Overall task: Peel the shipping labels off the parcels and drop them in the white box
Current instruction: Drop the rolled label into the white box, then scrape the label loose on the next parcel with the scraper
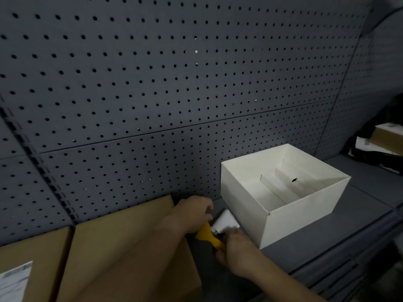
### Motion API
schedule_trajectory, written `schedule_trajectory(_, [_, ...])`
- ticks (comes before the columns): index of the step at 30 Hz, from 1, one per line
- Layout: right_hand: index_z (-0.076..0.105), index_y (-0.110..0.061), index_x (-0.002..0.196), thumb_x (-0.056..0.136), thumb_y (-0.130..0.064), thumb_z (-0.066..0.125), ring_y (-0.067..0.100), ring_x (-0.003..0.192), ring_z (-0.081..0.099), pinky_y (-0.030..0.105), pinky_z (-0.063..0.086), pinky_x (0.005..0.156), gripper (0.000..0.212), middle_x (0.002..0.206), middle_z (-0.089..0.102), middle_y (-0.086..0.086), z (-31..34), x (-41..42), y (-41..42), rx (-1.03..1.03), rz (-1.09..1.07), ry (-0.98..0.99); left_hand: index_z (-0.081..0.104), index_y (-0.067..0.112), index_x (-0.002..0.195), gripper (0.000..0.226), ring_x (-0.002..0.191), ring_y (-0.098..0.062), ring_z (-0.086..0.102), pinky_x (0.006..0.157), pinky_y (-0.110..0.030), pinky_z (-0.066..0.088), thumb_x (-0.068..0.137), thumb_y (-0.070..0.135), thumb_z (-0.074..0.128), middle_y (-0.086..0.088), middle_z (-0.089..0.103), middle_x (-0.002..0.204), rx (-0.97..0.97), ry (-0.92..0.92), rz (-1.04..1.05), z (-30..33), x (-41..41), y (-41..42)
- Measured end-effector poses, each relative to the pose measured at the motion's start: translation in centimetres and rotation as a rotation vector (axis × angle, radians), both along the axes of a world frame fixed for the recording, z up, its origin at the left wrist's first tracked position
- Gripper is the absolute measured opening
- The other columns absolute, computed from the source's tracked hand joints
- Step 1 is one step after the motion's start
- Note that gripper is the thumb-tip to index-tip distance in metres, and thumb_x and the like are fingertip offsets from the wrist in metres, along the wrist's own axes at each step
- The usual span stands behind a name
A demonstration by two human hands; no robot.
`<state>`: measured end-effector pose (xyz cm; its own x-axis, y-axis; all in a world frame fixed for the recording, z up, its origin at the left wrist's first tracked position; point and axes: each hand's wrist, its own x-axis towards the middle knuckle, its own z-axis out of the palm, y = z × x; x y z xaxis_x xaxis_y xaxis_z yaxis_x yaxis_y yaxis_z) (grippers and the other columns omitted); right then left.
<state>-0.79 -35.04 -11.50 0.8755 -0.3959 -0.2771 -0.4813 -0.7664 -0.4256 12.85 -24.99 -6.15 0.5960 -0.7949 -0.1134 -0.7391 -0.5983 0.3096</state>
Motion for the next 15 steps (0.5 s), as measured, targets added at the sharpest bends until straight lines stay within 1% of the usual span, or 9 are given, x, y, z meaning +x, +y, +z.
schedule_trajectory(3, [0.057, -0.021, 0.112, 0.086, -0.034, 0.067, 0.022, 0.107, 0.062, 0.037, 0.053, 0.092, 0.030, 0.110, 0.060, 0.002, 0.2, -0.7, -0.2, 0.033, -0.001, -0.069, 0.057, 0.026, 0.127, 0.031, 0.114, -0.019, 0.058, 0.101, -0.039, 0.042, 0.097, 0.035, 0.056, 0.001, 0.064, 0.124, -0.025, -0.064, 0.018, 0.1, 0.0, 0.6])
schedule_trajectory(5, [0.057, -0.021, 0.109, 0.090, -0.028, 0.066, 0.019, 0.099, 0.065, 0.031, 0.054, 0.085, 0.022, 0.104, 0.064, 0.000, 0.4, -1.1, -0.4, 0.056, 0.011, -0.116, 0.054, 0.027, 0.133, 0.036, 0.119, -0.020, 0.057, 0.103, -0.039, 0.044, 0.098, 0.037, 0.055, 0.001, 0.062, 0.128, -0.068, -0.088, 0.042, 0.5, -0.3, 1.3])
schedule_trajectory(8, [0.060, -0.023, 0.109, 0.092, -0.027, 0.067, 0.015, 0.093, 0.066, 0.028, 0.053, 0.080, 0.019, 0.103, 0.069, 0.000, 0.5, -1.4, -0.7, 0.130, 0.034, -0.167, 0.045, 0.029, 0.143, 0.047, 0.125, -0.020, 0.052, 0.107, -0.039, 0.044, 0.099, 0.041, 0.053, -0.001, 0.056, 0.139, -0.145, -0.124, 0.110, 1.2, -1.0, 3.0])
schedule_trajectory(11, [0.068, -0.027, 0.109, 0.094, -0.027, 0.066, 0.014, 0.094, 0.067, 0.028, 0.054, 0.083, 0.015, 0.105, 0.073, -0.001, 0.7, -1.1, -0.6, 0.176, 0.029, -0.235, 0.038, 0.031, 0.148, 0.052, 0.129, -0.019, 0.049, 0.107, -0.032, 0.040, 0.099, 0.043, 0.052, 0.000, 0.052, 0.143, -0.193, -0.148, 0.204, 1.7, -1.9, 5.2])
schedule_trajectory(13, [0.070, -0.029, 0.112, 0.095, -0.028, 0.066, 0.011, 0.091, 0.066, 0.024, 0.050, 0.077, 0.017, 0.105, 0.073, -0.006, 0.8, -0.8, -0.4, 0.206, 0.030, -0.296, 0.037, 0.030, 0.150, 0.055, 0.131, -0.017, 0.048, 0.106, -0.028, 0.038, 0.099, 0.043, 0.053, 0.001, 0.051, 0.145, -0.208, -0.148, 0.261, 1.8, -2.5, 7.0])
schedule_trajectory(15, [0.071, -0.030, 0.108, 0.095, -0.027, 0.066, 0.010, 0.089, 0.066, 0.022, 0.046, 0.071, 0.014, 0.099, 0.071, -0.009, 1.1, -0.5, -0.1, 0.221, 0.036, -0.352, 0.041, 0.026, 0.149, 0.055, 0.132, -0.019, 0.048, 0.109, -0.031, 0.039, 0.098, 0.042, 0.054, 0.000, 0.052, 0.145, -0.210, -0.142, 0.301, 1.8, -3.2, 8.7])
